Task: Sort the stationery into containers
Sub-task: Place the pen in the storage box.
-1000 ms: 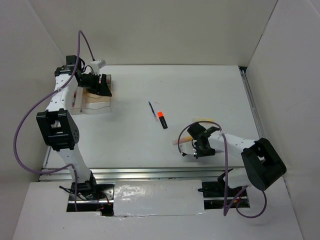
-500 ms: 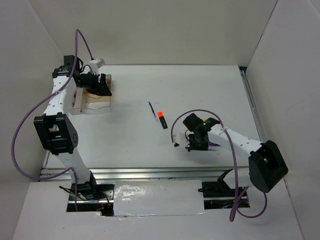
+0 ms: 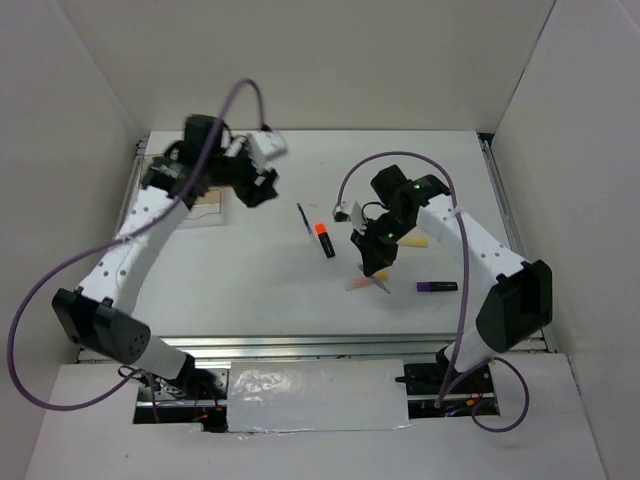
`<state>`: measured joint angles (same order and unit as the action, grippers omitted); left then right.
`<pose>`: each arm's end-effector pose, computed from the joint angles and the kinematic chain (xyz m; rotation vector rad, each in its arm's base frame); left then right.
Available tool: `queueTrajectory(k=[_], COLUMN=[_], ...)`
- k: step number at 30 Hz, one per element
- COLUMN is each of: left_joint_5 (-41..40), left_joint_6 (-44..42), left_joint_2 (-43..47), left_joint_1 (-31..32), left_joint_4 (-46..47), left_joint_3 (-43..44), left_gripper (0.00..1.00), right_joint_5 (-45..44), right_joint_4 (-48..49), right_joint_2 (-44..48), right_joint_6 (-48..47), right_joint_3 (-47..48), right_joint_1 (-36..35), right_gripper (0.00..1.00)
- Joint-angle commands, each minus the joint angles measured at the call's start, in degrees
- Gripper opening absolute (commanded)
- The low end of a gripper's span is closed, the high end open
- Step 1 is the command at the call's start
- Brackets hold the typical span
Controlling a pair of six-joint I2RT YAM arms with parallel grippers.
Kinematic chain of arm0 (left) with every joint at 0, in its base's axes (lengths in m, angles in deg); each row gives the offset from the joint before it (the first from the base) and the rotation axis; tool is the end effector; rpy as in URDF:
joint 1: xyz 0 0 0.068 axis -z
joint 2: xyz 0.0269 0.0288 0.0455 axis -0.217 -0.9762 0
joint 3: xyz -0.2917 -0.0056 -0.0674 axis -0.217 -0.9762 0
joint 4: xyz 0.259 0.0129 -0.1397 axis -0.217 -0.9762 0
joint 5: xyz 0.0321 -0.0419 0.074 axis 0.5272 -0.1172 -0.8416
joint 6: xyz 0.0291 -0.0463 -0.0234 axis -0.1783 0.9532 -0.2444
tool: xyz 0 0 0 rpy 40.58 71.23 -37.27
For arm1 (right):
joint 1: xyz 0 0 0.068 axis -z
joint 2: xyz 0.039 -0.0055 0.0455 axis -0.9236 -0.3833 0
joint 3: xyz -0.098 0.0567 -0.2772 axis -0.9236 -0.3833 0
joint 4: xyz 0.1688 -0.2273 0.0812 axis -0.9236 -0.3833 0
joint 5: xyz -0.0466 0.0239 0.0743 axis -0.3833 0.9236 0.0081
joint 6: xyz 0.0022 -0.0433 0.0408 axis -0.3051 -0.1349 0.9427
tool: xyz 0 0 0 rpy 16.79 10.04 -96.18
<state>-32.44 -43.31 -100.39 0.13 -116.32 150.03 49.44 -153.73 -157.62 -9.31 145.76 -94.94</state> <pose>0.3519 -0.1018 0.4422 0.9747 1.8627 -0.4378 0.2650 0.1624 0.3186 -1.5998 2.2570 0.7005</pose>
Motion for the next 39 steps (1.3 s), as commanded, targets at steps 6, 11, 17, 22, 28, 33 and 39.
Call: queueTrajectory(k=[6, 11, 17, 22, 28, 33, 39], left_joint_5=[-29.59, -40.21, -50.86, -51.57, -53.59, -53.77, -53.24], left_joint_6=[-18.47, -26.45, -34.64, -36.22, -45.36, -43.97, -42.21], left_joint_2=[10.65, 15.9, 23.12, 24.79, 29.36, 26.39, 22.78], left_joint_1=[35.48, 50.07, 62.73, 67.92, 73.9, 74.08, 74.43], left_joint_4=[5.35, 12.01, 26.61, 29.42, 41.72, 44.1, 44.28], left_joint_3=[-9.68, -20.79, -35.41, -39.11, -53.95, -53.54, -51.34], left_gripper=[0.69, 0.69, 0.69, 0.63, 0.59, 0.58, 0.59], right_joint_5=[22.42, 27.42, 33.84, 37.72, 39.3, 39.13, 38.6], right_joint_4=[-14.04, -14.13, -14.22, -14.22, -14.22, -14.22, -14.22], right_joint_2=[-8.52, -10.37, -13.44, -14.85, -16.09, -16.26, -16.97], right_joint_6=[-1.78, -3.18, -3.27, -3.45, -2.93, -2.22, -1.43], right_joint_3=[3.09, -1.3, -2.89, -3.33, -2.11, -1.4, -0.43], right_joint_1=[3.4, 3.67, 3.4, 1.3, -2.83, -4.5, -6.26], right_gripper=[0.0, 0.0, 0.02, 0.0, 0.0, 0.0, 0.0])
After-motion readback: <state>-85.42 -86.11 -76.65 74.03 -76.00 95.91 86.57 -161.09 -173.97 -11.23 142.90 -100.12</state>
